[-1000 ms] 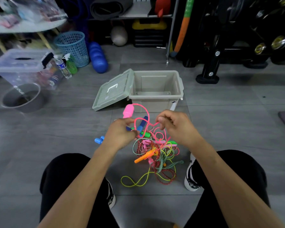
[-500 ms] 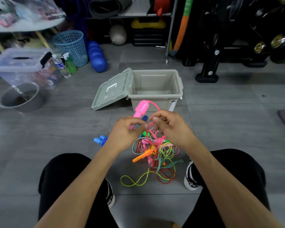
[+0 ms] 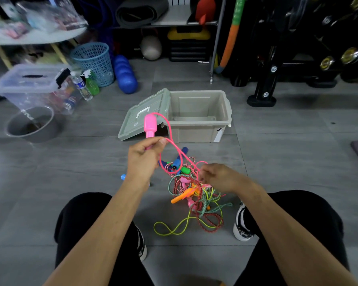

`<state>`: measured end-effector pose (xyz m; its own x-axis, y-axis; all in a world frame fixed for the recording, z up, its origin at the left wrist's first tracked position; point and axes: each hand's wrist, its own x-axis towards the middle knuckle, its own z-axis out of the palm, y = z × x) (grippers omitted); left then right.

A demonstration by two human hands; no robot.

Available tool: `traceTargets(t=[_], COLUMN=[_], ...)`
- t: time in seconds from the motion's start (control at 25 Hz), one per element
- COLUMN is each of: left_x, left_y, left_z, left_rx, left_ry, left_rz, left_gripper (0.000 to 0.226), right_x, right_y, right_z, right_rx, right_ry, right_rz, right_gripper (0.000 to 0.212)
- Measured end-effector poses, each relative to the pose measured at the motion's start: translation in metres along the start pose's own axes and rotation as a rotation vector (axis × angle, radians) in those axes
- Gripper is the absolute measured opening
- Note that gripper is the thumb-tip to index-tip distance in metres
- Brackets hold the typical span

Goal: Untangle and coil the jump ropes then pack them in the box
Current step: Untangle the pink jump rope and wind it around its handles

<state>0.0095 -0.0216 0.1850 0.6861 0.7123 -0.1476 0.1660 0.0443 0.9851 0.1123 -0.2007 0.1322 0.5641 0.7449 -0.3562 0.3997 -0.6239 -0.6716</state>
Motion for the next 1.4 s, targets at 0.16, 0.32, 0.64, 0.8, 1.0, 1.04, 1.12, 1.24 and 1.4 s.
traceTargets(t=[0.16,0.32,0.64,0.8,1.0,1.04,1.12,1.24,1.4], left_x=[0.011,0.01,-0.006,-0.008,-0.002,-0.001,0.006,0.009,-0.001], left_y=[-0.016,-0.024,-0.01,-0.002,-0.003,-0.005,-0.013,-0.021,-0.011], left_z=[-0.007,-0.007,0.001,0.003,-0.002,-0.003,-0.009,-0.011,-0.002], left_rx=[0.276,0.561,0.454,0.279,0.091,0.118,0.301,0.683,0.553], left_ry=[0.015,-0.287,-0.498,-0.326,-0.132,-0.11,-0.083,-0.229,-0.414], left_rz=[-0.069,-0.114,0.185,0.143,0.007,-0.029,-0.098,-0.127,0.127], left_gripper=[0.007,0.004,0.012,0.012,0.012,0.011,0.013,0.022,0.027], right_x=[-0.009,-0.026,-0.015,-0.011,-0.001,-0.001,-0.006,-0.021,-0.018], right_y=[-0.018,-0.04,-0.033,-0.016,0.006,0.002,-0.015,-0.038,-0.037], right_z=[-0.013,-0.03,-0.016,-0.009,0.003,0.002,-0.006,-0.027,-0.022], right_rx=[0.097,0.267,-0.027,0.108,-0.085,-0.047,0.154,0.316,0.087], right_ry=[0.38,0.797,0.471,0.255,-0.021,0.041,0.285,0.577,0.463], right_rz=[-0.128,-0.388,-0.495,-0.311,0.032,0.027,-0.099,-0.37,-0.437], right_gripper=[0.022,0.02,0.023,0.02,0.023,0.023,0.021,0.019,0.022])
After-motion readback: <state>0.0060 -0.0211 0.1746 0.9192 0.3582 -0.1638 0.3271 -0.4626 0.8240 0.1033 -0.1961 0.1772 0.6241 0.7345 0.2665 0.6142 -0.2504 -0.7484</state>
